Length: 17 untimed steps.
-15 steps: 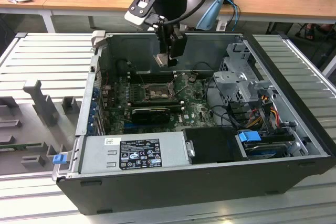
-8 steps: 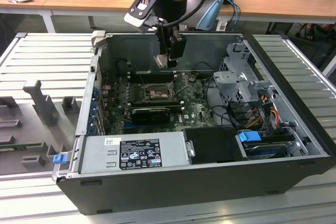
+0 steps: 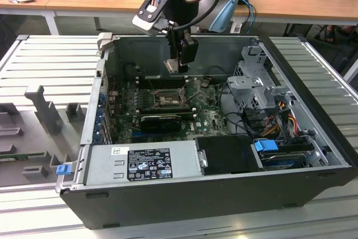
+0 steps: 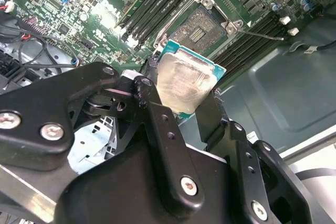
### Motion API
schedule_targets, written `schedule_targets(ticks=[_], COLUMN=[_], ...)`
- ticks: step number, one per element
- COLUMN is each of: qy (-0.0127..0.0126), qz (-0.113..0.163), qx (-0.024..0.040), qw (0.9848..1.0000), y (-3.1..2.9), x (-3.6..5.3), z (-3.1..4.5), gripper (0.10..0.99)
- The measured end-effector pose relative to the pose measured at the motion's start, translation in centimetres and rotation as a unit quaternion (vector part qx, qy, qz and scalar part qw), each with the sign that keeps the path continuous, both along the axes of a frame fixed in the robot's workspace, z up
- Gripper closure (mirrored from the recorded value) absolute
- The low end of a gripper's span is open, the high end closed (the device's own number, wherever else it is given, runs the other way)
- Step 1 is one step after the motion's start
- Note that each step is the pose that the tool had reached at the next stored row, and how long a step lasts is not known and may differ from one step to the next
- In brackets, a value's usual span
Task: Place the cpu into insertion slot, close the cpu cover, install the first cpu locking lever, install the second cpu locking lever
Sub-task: 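Place the cpu into insertion slot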
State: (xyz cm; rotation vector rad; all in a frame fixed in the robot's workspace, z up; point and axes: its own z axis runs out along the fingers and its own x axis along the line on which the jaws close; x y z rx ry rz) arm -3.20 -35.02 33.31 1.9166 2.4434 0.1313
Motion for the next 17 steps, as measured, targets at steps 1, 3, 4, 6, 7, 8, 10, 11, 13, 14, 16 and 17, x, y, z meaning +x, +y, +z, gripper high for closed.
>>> schedule_targets(ticks=[1, 3, 4, 6, 7, 8, 10, 11, 13, 14, 16, 17], qy=[0.0, 0.0, 0.0, 0.0, 0.0, 0.0, 0.0, 0.0, 0.0, 0.0, 0.0, 0.0], qz=[0.0, 0.0, 0.0, 0.0, 0.0, 0.0, 0.0, 0.0, 0.0, 0.0, 0.0, 0.0], qx=[0.0001, 0.0001, 0.0001, 0.0001, 0.0002, 0.0002, 0.0002, 0.0002, 0.0003, 0.0003, 0.0003, 0.0004], qw=[1.0, 1.0, 1.0, 1.0, 1.0, 1.0, 1.0, 1.0, 1.0, 1.0, 1.0, 1.0], y=[0.0, 0.0, 0.0, 0.0, 0.0, 0.0, 0.0, 0.0, 0.0, 0.0, 0.0, 0.0], x=[0.0, 0.0, 0.0, 0.0, 0.0, 0.0, 0.0, 0.0, 0.0, 0.0, 0.0, 0.0], z=[-0.04, -0.24, -0.31, -0.45, -0.5, -0.53, -0.63, -0.65, -0.71, -0.73, -0.8, -0.84], gripper=[0.557, 0.557, 0.557, 0.557, 0.557, 0.557, 0.557, 0.557, 0.557, 0.557, 0.557, 0.557])
